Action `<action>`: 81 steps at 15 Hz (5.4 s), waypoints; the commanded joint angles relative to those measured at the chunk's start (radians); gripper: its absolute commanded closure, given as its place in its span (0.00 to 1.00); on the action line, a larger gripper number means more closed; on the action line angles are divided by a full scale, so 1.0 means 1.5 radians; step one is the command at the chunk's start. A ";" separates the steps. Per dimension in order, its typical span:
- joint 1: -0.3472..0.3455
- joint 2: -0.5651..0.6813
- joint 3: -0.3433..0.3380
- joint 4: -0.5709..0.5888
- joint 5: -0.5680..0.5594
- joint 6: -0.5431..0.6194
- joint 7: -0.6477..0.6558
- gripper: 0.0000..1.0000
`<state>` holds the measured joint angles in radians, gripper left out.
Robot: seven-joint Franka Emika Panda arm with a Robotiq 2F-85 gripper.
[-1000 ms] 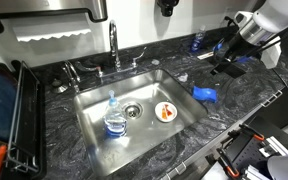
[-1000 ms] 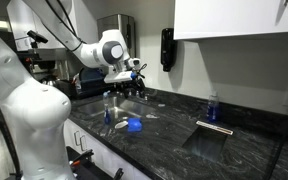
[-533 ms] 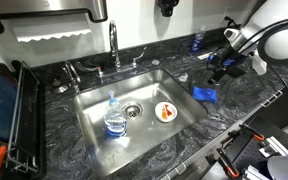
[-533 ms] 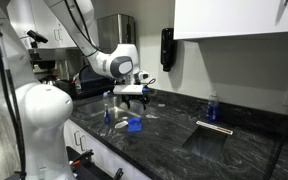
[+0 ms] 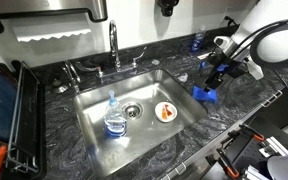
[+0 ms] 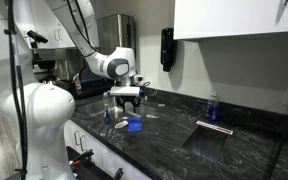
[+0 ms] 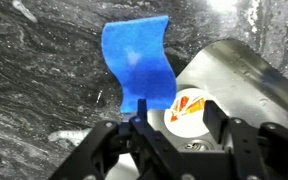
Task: Clean the counter with the sponge
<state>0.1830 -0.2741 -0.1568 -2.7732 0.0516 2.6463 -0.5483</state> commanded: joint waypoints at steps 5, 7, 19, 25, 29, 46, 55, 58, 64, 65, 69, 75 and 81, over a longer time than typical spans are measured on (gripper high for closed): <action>0.002 0.034 0.037 0.008 0.005 -0.028 -0.006 0.98; -0.008 0.044 0.039 0.007 -0.007 -0.020 -0.002 1.00; -0.057 0.121 0.041 0.023 -0.022 0.055 0.011 1.00; -0.079 0.176 0.050 0.042 -0.070 0.099 0.042 1.00; -0.090 0.198 0.057 0.063 -0.114 0.103 0.081 1.00; -0.149 0.219 0.053 0.139 -0.134 0.097 0.137 1.00; -0.134 0.162 0.072 0.140 -0.171 0.029 0.178 1.00; -0.127 0.158 0.083 0.138 -0.151 -0.009 0.169 1.00; -0.115 0.158 0.097 0.123 -0.127 -0.043 0.173 1.00; -0.114 0.160 0.099 0.119 -0.121 -0.043 0.175 1.00; -0.110 0.172 0.104 0.104 -0.110 -0.018 0.183 1.00; -0.110 0.212 0.106 0.089 -0.127 0.056 0.230 1.00; -0.110 0.227 0.104 0.092 -0.154 0.096 0.264 1.00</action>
<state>0.0217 0.0246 -0.0049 -2.6358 -0.1499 2.7334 -0.1839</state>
